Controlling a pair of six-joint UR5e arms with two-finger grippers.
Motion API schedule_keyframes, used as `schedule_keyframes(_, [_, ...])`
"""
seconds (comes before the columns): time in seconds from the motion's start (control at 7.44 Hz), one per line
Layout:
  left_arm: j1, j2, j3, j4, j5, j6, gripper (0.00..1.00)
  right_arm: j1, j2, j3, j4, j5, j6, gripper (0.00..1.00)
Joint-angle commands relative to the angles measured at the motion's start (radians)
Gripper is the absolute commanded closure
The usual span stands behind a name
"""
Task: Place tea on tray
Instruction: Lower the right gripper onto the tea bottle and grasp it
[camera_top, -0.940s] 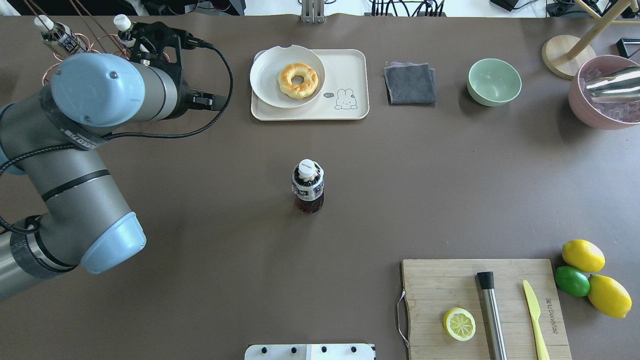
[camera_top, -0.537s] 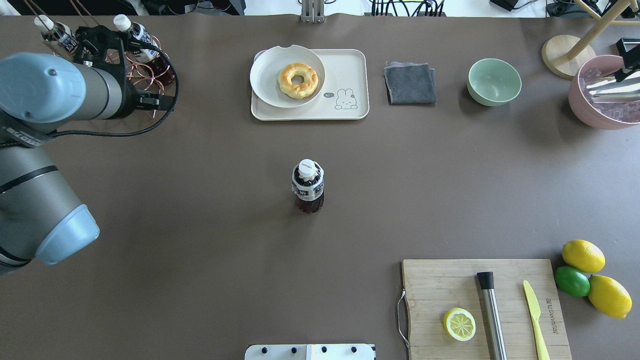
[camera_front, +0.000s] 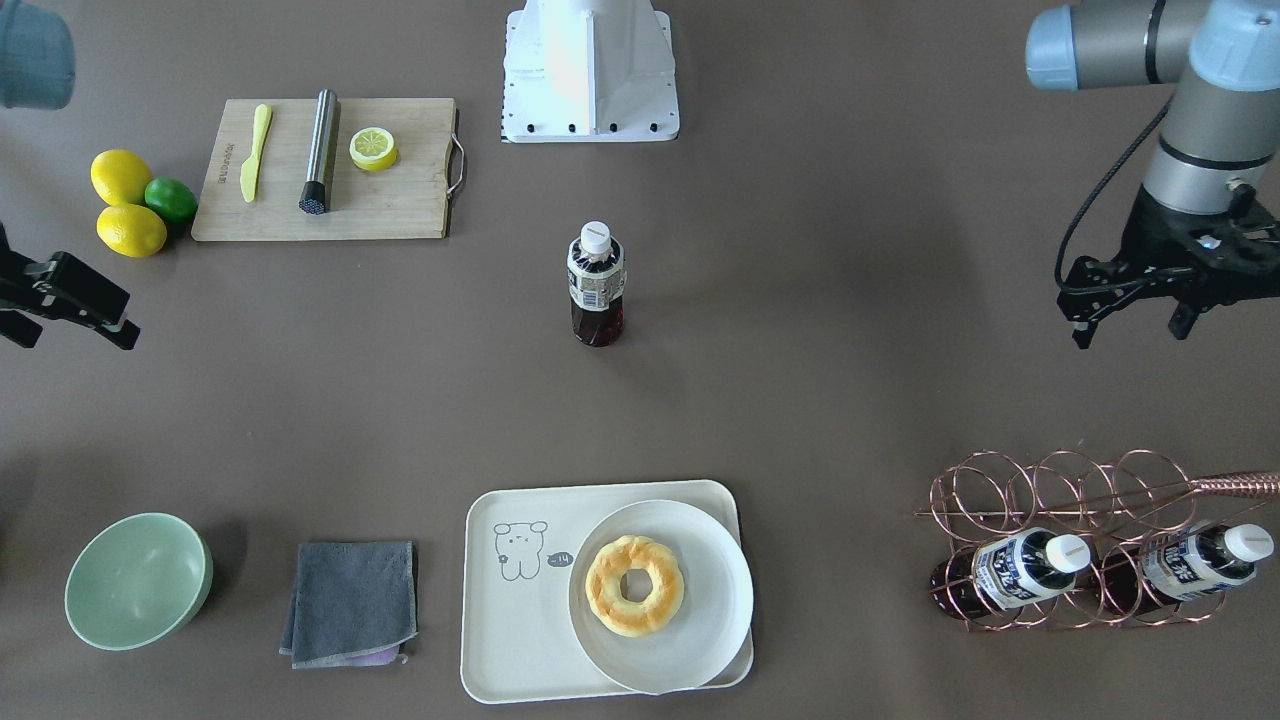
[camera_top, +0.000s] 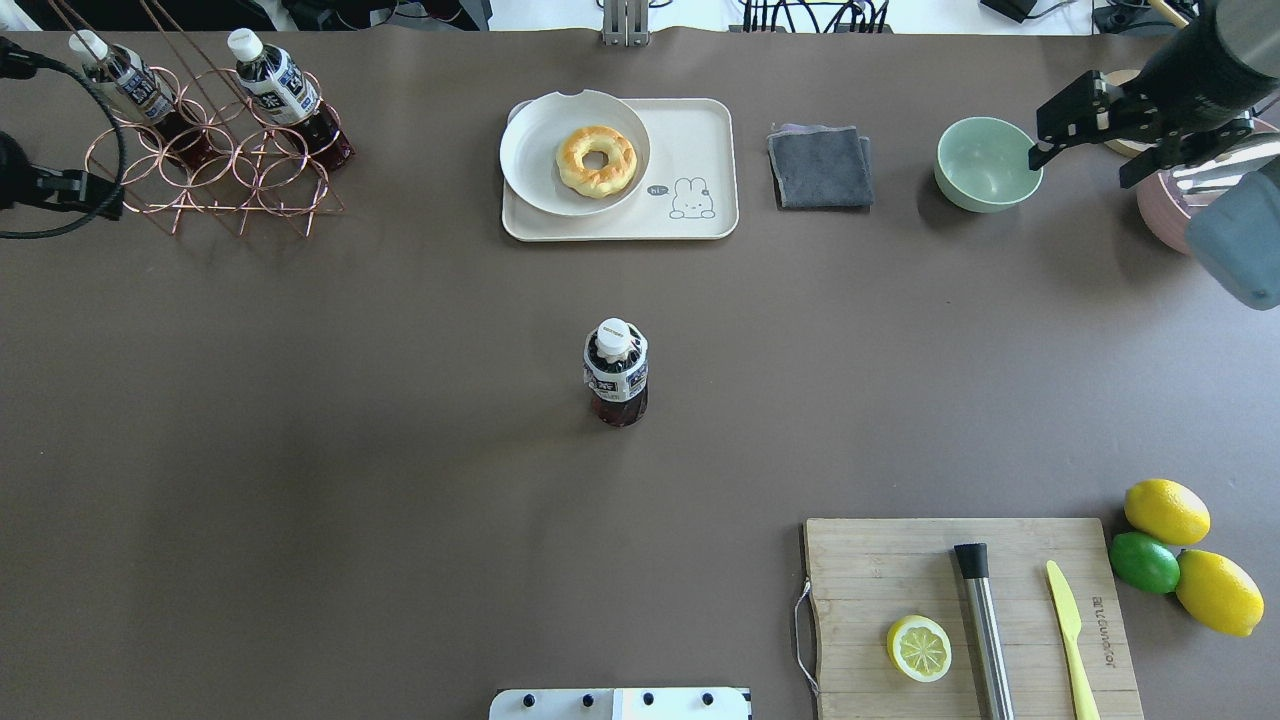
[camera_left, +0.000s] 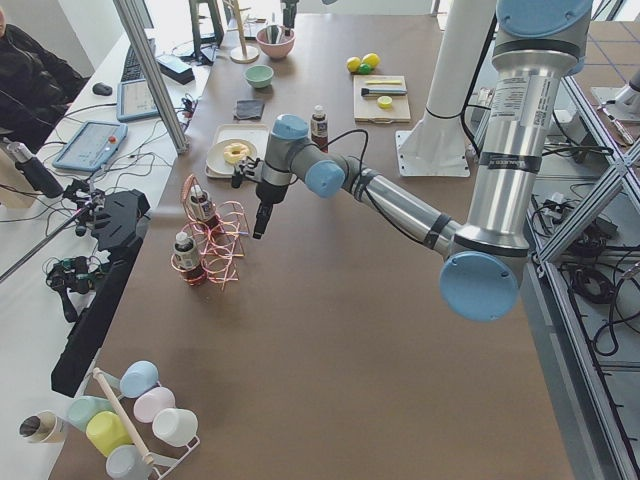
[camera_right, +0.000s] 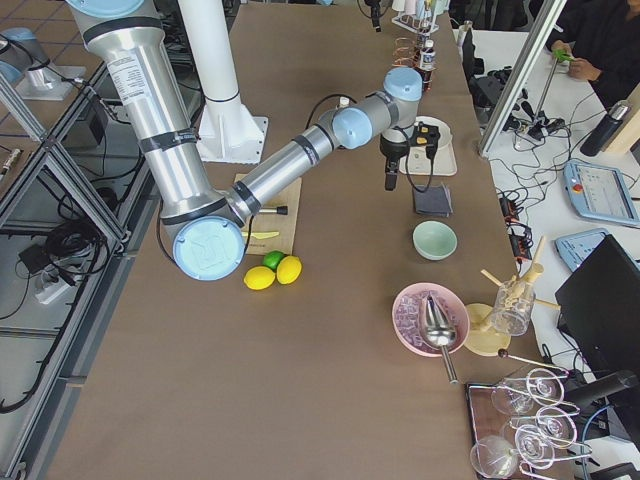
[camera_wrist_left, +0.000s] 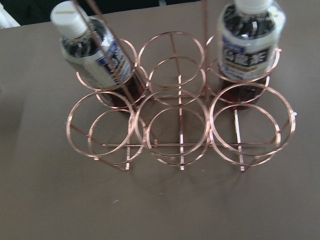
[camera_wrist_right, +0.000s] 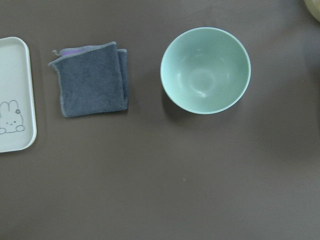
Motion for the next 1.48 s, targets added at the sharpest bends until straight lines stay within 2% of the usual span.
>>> schedule_keyframes(0.0, [-0.185, 0.070, 0.062, -0.004, -0.145, 0.177, 0.03, -0.160, 0.155, 0.093, -0.150, -0.075, 0.229, 0.00])
schedule_keyframes(0.13, [-0.213, 0.076, 0.069, 0.002, -0.147, 0.177, 0.03, -0.249, 0.279, 0.092, -0.259, -0.130, 0.286, 0.00])
schedule_keyframes(0.27, [-0.241, 0.098, 0.093, -0.007, -0.148, 0.177, 0.03, -0.341, 0.384, 0.080, -0.308, -0.211, 0.406, 0.00])
schedule_keyframes(0.4, [-0.259, 0.102, 0.102, -0.005, -0.148, 0.177, 0.03, -0.408, 0.426, 0.079, -0.312, -0.261, 0.467, 0.00])
schedule_keyframes(0.54, [-0.284, 0.102, 0.121, -0.005, -0.165, 0.178, 0.03, -0.446, 0.453, 0.079, -0.315, -0.269, 0.481, 0.00])
schedule_keyframes(0.67, [-0.307, 0.095, 0.160, -0.004, -0.232, 0.204, 0.03, -0.491, 0.492, 0.060, -0.315, -0.296, 0.499, 0.00])
schedule_keyframes(0.94, [-0.374, 0.104, 0.236, -0.002, -0.341, 0.398, 0.03, -0.550, 0.598, -0.040, -0.312, -0.335, 0.524, 0.00])
schedule_keyframes(1.07, [-0.411, 0.109, 0.269, 0.002, -0.415, 0.452, 0.03, -0.555, 0.598, -0.039, -0.309, -0.362, 0.553, 0.00])
schedule_keyframes(1.21, [-0.427, 0.112, 0.308, 0.004, -0.502, 0.465, 0.03, -0.596, 0.598, -0.052, -0.309, -0.446, 0.591, 0.00])
schedule_keyframes(1.34, [-0.427, 0.112, 0.314, -0.001, -0.509, 0.465, 0.03, -0.618, 0.593, -0.087, -0.257, -0.496, 0.591, 0.00])
